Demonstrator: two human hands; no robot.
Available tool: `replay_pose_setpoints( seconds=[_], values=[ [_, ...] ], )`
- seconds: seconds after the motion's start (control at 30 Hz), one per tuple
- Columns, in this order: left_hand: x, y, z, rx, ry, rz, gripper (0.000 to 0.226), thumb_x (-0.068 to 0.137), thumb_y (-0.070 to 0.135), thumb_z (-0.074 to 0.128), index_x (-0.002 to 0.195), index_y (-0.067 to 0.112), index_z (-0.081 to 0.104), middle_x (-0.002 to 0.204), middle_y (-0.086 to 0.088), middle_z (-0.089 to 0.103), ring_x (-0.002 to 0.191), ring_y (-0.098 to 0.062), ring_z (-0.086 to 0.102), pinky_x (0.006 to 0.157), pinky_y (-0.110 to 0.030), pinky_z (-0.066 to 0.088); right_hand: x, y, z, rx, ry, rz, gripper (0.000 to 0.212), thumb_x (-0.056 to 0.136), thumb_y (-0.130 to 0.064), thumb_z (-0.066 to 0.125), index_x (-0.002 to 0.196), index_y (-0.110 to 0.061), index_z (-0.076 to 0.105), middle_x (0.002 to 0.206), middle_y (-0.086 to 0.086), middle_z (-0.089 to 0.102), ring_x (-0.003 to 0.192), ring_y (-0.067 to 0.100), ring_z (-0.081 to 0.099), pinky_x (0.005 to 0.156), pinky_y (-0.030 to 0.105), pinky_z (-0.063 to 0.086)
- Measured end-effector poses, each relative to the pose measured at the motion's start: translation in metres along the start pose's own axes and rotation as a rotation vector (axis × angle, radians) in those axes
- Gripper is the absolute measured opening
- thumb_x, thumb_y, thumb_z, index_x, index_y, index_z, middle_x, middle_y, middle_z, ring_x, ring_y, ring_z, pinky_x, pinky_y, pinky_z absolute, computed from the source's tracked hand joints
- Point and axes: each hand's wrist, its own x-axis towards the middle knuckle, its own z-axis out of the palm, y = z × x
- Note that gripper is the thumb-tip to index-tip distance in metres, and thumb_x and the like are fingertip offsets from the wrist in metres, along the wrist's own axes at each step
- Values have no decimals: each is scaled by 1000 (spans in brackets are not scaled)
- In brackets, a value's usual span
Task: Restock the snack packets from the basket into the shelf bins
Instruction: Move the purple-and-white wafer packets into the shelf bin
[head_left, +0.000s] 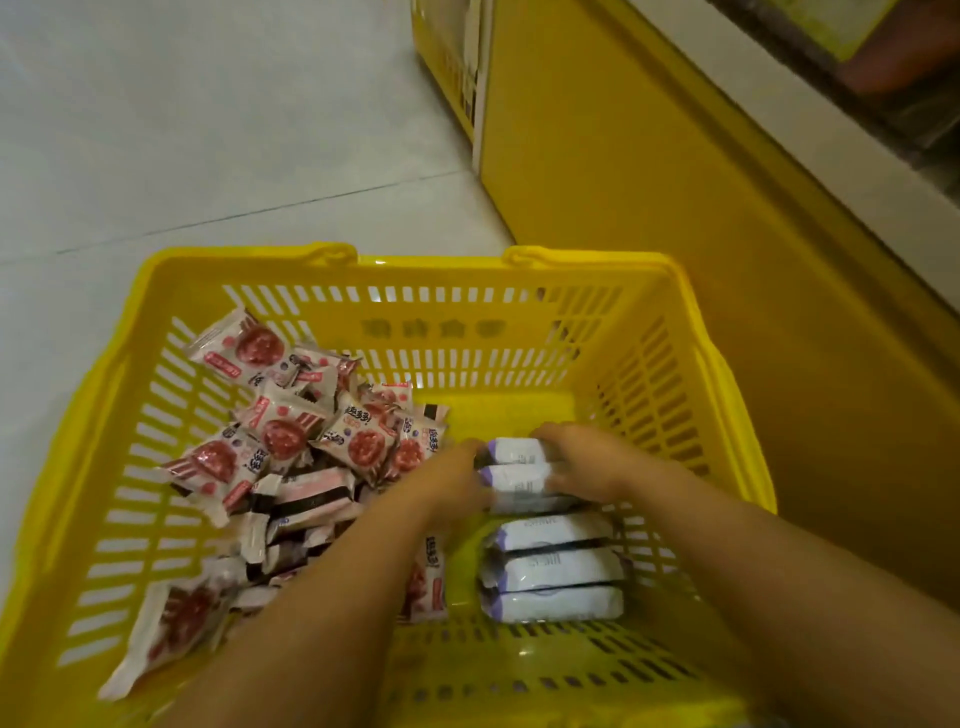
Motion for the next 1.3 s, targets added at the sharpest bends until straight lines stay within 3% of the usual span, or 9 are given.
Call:
replay_pose_setpoints(
  seconds=[0.13,0.27,0.37,0.5,0.6,0.73,0.87,1.03,1.3],
  values=[
    [5,-3,5,-62,31,-14,57,90,13,60,141,16,37,130,-9,55,103,-20,55,80,-25,43,6,-2,9,-137,-41,-47,69,78,-38,72,137,-25,39,128,7,54,113,29,53,89,39,47],
    [6,-3,8,-124,5,-19,66,89,12,62,147,14,30,120,-3,57,94,-12,54,66,-12,44,6,-3,22,-175,-10,-54,57,78,-39,71,124,-20,44,118,9,59,106,30,57,82,39,50],
    [4,-6,4,-166,20,-25,68,91,24,62,148,17,28,118,-3,62,98,-15,60,79,-23,47,4,0,12,-151,13,-27,52,75,-45,70,115,-21,47,110,8,62,96,28,60,67,32,44],
    [-5,-6,3,118,-151,-90,83,87,51,61,151,16,20,160,-3,14,130,-26,44,100,-38,43,-6,0,-14,-71,82,46,51,69,-45,73,109,-21,51,108,7,63,95,27,60,66,28,37],
    [-13,0,17,236,-274,-71,84,84,57,63,150,20,27,156,-1,29,136,-25,38,108,-39,36,-16,-6,-31,-60,175,75,50,69,-48,72,106,-22,51,108,7,64,92,25,60,67,29,41],
    [-18,10,33,371,-237,71,79,84,46,69,148,21,30,151,-4,35,133,-27,40,108,-41,36,-32,-10,-50,-34,380,101,61,73,-49,71,117,-15,48,109,11,64,97,32,61,68,34,46],
    [-16,9,41,499,-201,122,87,78,46,74,147,18,30,144,-9,41,129,-30,42,103,-43,40,-38,-12,-57,-42,512,94,52,75,-43,69,111,-14,44,102,10,64,91,32,62,59,32,39],
    [-2,13,45,503,-43,240,66,79,42,67,137,20,44,127,-8,52,115,-30,51,91,-41,47,-31,-12,-54,-17,516,98,49,75,-42,67,110,-16,43,99,7,63,89,30,62,59,33,42],
    [12,8,55,592,-93,171,74,78,70,57,127,16,48,120,-10,51,108,-28,52,79,-34,39,-19,-10,-42,15,463,98,59,77,-42,67,124,-17,42,107,8,64,94,30,63,64,34,46]
  ],
)
